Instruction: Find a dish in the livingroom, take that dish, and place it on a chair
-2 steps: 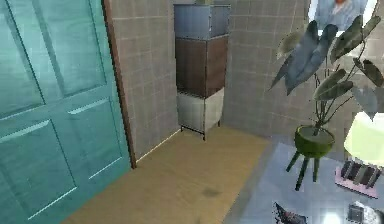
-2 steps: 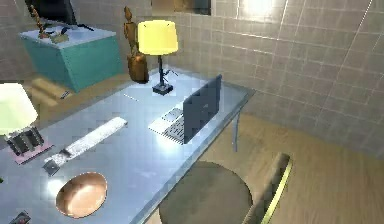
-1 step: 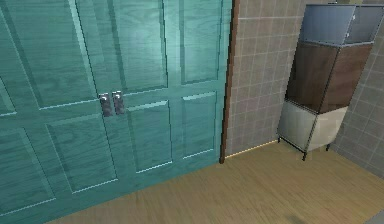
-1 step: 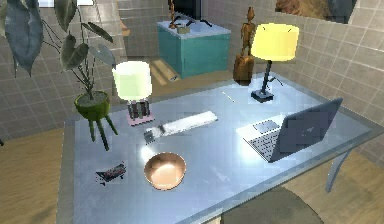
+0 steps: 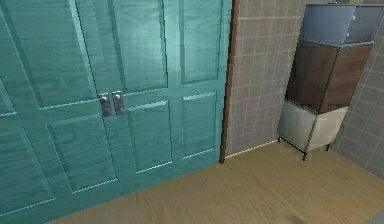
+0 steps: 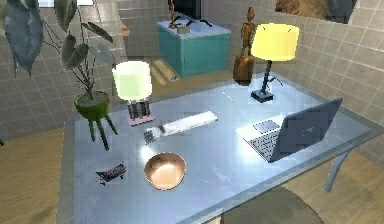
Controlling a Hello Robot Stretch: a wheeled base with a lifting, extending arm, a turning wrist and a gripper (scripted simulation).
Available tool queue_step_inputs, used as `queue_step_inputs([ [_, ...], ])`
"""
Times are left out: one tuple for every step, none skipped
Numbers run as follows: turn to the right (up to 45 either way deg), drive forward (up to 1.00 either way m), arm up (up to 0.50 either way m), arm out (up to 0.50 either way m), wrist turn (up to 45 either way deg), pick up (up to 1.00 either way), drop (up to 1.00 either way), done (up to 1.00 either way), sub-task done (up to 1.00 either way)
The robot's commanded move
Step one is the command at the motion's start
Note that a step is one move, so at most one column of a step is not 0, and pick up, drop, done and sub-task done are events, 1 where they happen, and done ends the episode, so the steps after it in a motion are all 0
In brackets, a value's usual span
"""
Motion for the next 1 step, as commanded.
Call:
queue_step_inputs([
  [0.0,0.00,0.30,0.00,0.0,0.00,0.00,0.00,0.00],
])
